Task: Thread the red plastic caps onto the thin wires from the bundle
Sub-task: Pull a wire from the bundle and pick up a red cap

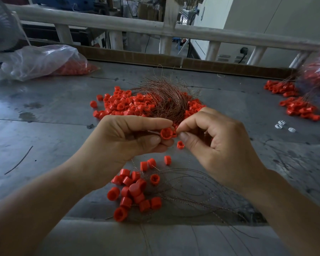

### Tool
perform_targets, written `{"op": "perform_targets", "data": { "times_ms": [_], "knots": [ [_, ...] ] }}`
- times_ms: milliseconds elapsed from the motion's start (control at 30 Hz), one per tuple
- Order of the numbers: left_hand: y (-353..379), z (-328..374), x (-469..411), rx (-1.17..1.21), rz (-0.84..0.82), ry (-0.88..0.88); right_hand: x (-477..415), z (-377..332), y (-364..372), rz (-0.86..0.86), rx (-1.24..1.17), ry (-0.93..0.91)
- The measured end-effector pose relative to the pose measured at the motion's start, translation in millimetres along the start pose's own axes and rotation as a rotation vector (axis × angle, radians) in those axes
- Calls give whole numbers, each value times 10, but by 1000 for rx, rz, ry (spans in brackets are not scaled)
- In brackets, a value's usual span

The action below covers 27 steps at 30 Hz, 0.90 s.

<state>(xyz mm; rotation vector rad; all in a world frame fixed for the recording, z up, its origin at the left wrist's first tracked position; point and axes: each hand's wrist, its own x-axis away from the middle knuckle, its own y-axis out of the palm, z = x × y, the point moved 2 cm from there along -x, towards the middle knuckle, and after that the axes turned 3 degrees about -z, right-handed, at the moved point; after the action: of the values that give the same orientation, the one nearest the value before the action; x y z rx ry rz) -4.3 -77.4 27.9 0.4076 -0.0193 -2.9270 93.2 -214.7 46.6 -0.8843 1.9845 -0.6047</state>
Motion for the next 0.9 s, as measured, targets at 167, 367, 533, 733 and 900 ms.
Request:
{"op": "perform_targets", "data": {
  "times_ms": [167, 367, 533, 733, 900],
  "knots": [
    [6, 6, 8, -8, -1, 2, 7, -2, -5, -4, -1, -4],
    [13, 10, 0, -1, 8, -3, 8, -5, 3, 3, 17, -8],
    [16, 24, 2, -12, 6, -4, 2, -7, -1, 4, 18, -11],
    [16, 30, -8, 50, -13, -4, 3, -17, -6, 8, 22, -25],
    [25, 32, -3, 58, -7, 3, 6, -24, -8, 3, 24, -32]
  ]
}}
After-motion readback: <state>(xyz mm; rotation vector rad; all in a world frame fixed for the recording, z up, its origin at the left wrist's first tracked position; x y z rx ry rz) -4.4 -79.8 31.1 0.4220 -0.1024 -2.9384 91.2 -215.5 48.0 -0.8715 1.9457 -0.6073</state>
